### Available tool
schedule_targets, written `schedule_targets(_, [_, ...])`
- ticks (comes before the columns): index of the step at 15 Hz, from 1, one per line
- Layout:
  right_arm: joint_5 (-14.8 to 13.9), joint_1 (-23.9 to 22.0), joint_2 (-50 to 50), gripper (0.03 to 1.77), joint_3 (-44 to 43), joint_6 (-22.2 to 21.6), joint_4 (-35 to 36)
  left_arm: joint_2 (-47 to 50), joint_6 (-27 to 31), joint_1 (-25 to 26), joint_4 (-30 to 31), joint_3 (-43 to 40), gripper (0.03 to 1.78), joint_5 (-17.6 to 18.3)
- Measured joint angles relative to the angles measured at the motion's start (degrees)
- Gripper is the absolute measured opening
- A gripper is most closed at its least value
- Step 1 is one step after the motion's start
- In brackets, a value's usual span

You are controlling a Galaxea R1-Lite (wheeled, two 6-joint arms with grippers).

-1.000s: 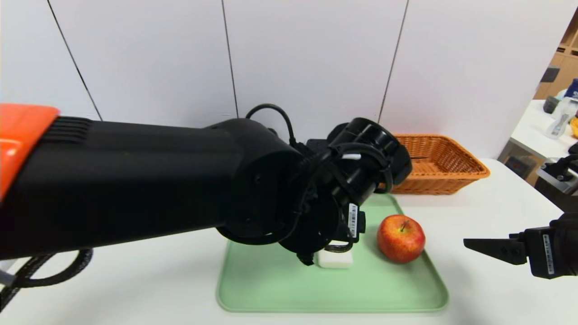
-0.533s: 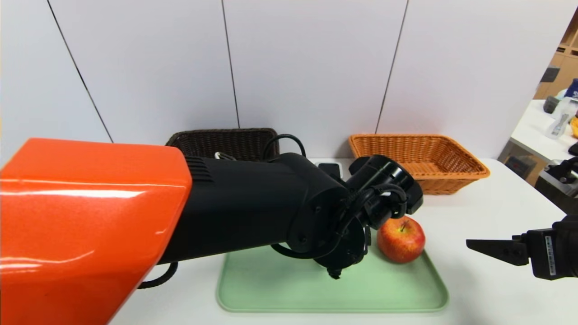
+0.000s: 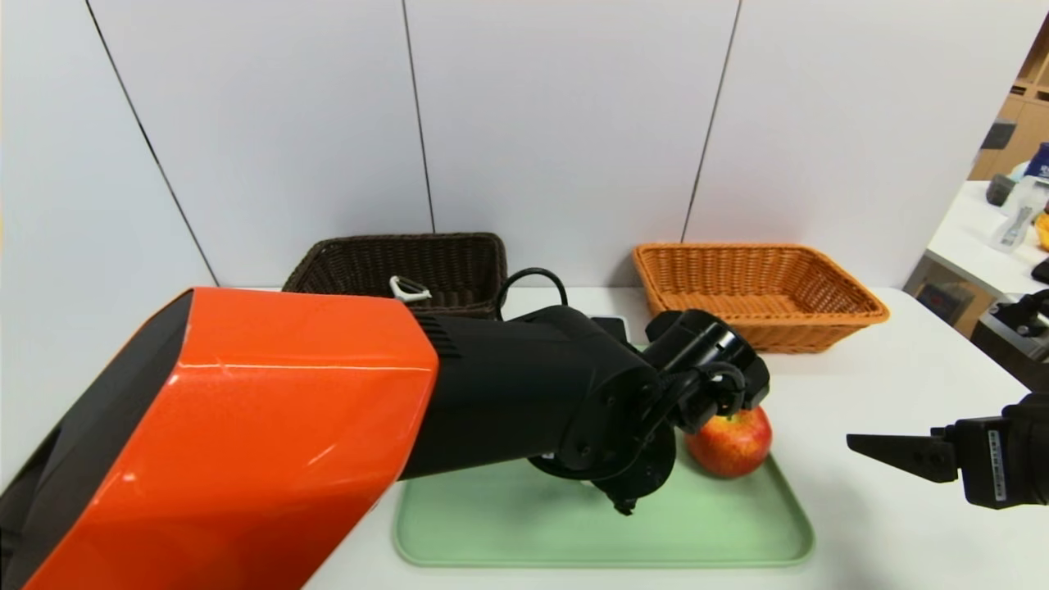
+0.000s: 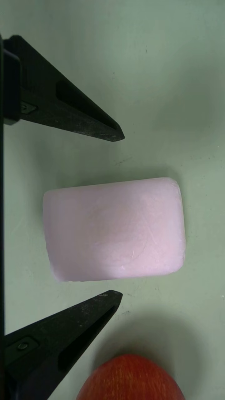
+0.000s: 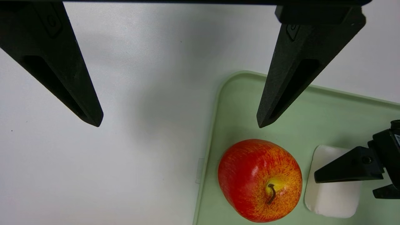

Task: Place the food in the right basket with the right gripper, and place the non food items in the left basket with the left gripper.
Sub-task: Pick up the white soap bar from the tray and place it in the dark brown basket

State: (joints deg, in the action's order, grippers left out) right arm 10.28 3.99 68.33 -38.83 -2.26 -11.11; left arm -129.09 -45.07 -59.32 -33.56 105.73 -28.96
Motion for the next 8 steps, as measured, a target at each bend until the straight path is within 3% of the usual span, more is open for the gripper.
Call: schedule_targets(8, [0.0, 0.0, 0.0, 1.7, 0.4, 0.0, 0.0, -1.4, 0.3, 0.1, -0.1, 0.1, 1.69, 0.0])
